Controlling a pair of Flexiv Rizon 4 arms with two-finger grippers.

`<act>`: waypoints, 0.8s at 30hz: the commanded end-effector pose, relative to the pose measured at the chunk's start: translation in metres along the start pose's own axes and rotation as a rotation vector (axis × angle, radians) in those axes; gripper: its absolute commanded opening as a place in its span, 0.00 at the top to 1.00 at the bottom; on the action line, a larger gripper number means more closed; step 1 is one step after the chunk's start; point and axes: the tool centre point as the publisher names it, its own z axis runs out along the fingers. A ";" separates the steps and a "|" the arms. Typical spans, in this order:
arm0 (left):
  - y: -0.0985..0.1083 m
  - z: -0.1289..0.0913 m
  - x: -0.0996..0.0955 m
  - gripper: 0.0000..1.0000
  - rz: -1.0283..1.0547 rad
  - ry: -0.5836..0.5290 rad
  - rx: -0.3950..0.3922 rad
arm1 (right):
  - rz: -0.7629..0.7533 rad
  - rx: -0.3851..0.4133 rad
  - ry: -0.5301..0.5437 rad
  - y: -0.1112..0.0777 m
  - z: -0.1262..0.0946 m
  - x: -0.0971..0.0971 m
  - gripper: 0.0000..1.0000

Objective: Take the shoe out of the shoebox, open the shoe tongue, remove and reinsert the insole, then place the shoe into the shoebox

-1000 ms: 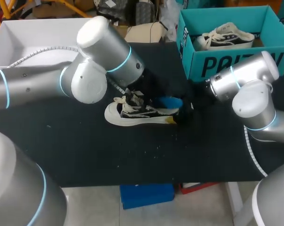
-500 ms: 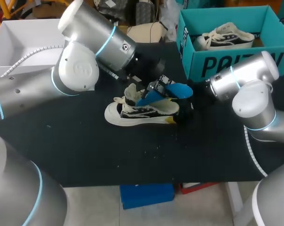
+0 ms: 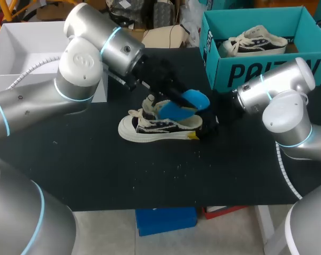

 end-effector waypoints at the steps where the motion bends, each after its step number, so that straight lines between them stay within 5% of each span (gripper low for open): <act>1: 0.005 0.003 -0.004 1.00 0.002 0.005 0.036 | 0.001 0.002 0.000 -0.001 0.001 -0.001 1.00; 3: 0.003 -0.003 0.001 1.00 -0.033 -0.002 0.009 | 0.001 0.002 0.000 -0.001 0.001 -0.001 1.00; 6: -0.015 -0.013 0.007 1.00 -0.102 -0.102 0.102 | 0.001 0.002 0.000 -0.001 0.001 -0.001 1.00; 8: -0.022 -0.024 0.006 1.00 -0.107 -0.150 0.074 | 0.001 0.002 0.000 -0.001 0.001 -0.001 1.00; 18: -0.052 -0.039 0.004 1.00 -0.229 -0.312 0.211 | 0.001 0.002 0.000 -0.001 0.001 -0.001 1.00; 24: -0.062 -0.045 0.004 1.00 -0.247 -0.336 0.161 | 0.001 0.002 0.000 -0.001 0.001 -0.001 1.00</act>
